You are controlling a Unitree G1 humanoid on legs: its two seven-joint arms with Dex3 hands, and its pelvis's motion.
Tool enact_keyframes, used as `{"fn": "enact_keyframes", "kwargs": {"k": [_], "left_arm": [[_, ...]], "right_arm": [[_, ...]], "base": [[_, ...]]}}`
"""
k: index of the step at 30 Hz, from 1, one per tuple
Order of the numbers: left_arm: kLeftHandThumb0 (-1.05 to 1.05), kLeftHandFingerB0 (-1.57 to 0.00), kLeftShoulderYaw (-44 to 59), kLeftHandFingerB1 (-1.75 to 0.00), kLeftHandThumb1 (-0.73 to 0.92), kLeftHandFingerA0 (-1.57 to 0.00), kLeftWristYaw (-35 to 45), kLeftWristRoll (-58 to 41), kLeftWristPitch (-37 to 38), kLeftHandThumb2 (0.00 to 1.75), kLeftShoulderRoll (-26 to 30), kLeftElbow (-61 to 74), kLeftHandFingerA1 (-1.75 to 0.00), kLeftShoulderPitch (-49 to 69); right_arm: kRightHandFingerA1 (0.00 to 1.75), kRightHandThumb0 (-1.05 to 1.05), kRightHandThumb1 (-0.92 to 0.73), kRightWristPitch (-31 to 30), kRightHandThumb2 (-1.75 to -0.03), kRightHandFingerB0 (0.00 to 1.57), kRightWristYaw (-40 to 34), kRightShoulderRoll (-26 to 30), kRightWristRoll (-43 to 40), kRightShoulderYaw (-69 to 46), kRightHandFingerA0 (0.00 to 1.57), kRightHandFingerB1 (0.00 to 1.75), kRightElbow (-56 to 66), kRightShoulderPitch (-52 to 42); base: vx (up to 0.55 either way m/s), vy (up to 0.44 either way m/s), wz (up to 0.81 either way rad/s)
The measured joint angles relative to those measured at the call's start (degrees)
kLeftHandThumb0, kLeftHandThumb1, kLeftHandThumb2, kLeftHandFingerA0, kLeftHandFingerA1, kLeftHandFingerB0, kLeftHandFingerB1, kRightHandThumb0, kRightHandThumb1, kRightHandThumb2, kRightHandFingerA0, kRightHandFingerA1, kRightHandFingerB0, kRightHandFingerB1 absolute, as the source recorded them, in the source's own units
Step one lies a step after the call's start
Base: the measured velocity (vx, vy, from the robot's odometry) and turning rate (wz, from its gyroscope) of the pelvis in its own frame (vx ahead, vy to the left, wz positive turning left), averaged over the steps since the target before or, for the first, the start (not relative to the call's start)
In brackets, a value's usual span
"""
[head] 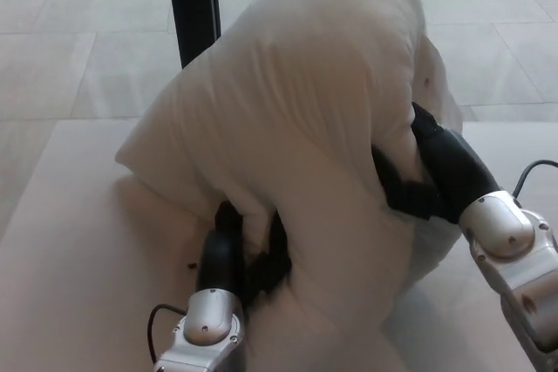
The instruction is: The robot uses its left hand to press on the left side of the pillow kept in the middle of the desk and uses its right hand to lift up and the right side of the pillow and turn it over
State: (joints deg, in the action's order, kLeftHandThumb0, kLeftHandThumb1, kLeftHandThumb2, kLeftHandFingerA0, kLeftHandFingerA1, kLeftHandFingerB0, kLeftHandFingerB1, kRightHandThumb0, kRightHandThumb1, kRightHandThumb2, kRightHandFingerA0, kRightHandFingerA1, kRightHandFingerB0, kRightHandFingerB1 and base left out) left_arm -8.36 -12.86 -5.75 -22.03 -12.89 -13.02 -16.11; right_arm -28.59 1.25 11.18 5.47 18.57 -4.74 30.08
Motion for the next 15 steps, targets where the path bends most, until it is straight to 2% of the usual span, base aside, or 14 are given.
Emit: {"fn": "enact_keyframes", "kwargs": {"k": [1,2,3,4,7,8,10,11,12,13,14,15], "left_arm": [[-0.74,0.0,0.0,0.0,0.54,-0.07,-0.1,0.0,0.3,0.57,0.1,0.0,-0.52,0.2],[-0.87,0.0,0.0,-0.07,0.47,-0.09,-0.2,0.0,0.5,0.8,0.1,0.1,-0.52,0.4],[-0.74,0.0,0.0,0.0,0.44,-0.06,-0.3,0.0,0.7,0.74,0.1,0.1,-0.49,0.6],[-0.79,0.0,0.0,0.0,0.45,-0.07,-0.3,0.0,1.0,0.76,0.2,0.1,-0.49,0.8],[-0.79,0.0,0.0,0.0,0.43,-0.1,-0.3,-0.1,1.8,0.76,0.3,0.0,-0.54,1.4],[-0.86,0.0,0.0,0.0,0.46,-0.14,-0.3,-0.1,2.2,0.79,0.3,-0.1,-0.54,1.5],[-0.8,0.0,0.0,0.0,0.41,-0.12,-0.3,-0.1,2.7,0.75,0.4,-0.3,-0.57,1.6],[-0.84,0.0,0.0,0.0,0.43,-0.08,-0.3,-0.1,2.8,0.77,0.4,-0.4,-0.53,1.6],[-0.81,0.0,0.0,0.0,0.43,-0.15,-0.3,-0.1,3.4,0.77,0.4,-0.6,-0.56,1.8],[-0.84,0.0,0.0,0.0,0.44,-0.12,-0.3,-0.1,3.7,0.78,0.4,-0.7,-0.53,1.8],[-0.83,0.0,0.1,0.0,0.44,-0.08,-0.3,-0.1,4.0,0.77,0.4,-0.8,-0.54,1.9],[-0.83,0.0,0.1,0.0,0.44,-0.06,-0.3,-0.1,4.1,0.77,0.5,-0.8,-0.52,1.9]], "right_arm": [[0.73,-0.69,-0.56,0.0,-0.57,0.37,-0.4,0.0,0.6,0.6,0.14,0.61,-0.1,-0.1],[0.76,-0.7,-0.56,0.0,-0.57,0.38,-0.9,0.0,1.3,1.1,0.17,0.61,-0.2,-0.1],[0.84,-0.71,-0.56,0.0,-0.57,0.38,-1.2,0.0,1.8,1.5,0.19,0.63,-0.3,-0.2],[0.89,-0.7,-0.56,0.1,-0.57,0.38,-1.6,0.0,2.2,1.8,0.18,0.62,-0.4,-0.2],[0.86,-0.63,-0.56,0.1,-0.57,0.38,-2.9,0.0,3.9,3.0,0.18,0.55,-0.8,-0.3],[0.91,-0.64,-0.56,0.1,-0.57,0.39,-3.3,0.0,4.4,3.5,0.16,0.55,-0.9,-0.3],[0.94,-0.65,-0.55,0.1,-0.57,0.42,-3.9,0.0,5.3,4.0,0.16,0.56,-1.1,-0.3],[0.78,-0.7,-0.43,0.1,-0.84,0.39,-4.0,0.0,5.6,4.2,0.26,0.62,-1.1,-0.3],[0.78,-0.69,-0.43,0.1,-0.86,0.4,-4.6,0.0,6.4,4.8,0.25,0.62,-1.3,-0.3],[0.9,-0.65,-0.56,0.1,-0.56,0.47,-4.9,0.0,6.8,5.2,0.19,0.54,-1.4,-0.3],[0.9,-0.66,-0.56,0.1,-0.56,0.5,-5.2,0.0,7.4,5.6,0.2,0.53,-1.5,-0.2],[0.77,-0.76,-0.47,0.1,-0.85,0.48,-5.4,0.0,7.7,5.8,0.26,0.59,-1.5,-0.2]], "base": [[0.0,0.0,0.0],[0.0,0.0,0.0],[0.0,0.0,0.0],[0.0,0.0,0.0],[0.0,0.0,0.0],[0.0,0.0,0.0],[0.0,0.0,0.0],[0.0,0.0,0.0],[0.0,0.0,0.0],[0.0,0.0,0.0],[0.0,0.0,0.0],[0.0,0.0,0.0]]}}
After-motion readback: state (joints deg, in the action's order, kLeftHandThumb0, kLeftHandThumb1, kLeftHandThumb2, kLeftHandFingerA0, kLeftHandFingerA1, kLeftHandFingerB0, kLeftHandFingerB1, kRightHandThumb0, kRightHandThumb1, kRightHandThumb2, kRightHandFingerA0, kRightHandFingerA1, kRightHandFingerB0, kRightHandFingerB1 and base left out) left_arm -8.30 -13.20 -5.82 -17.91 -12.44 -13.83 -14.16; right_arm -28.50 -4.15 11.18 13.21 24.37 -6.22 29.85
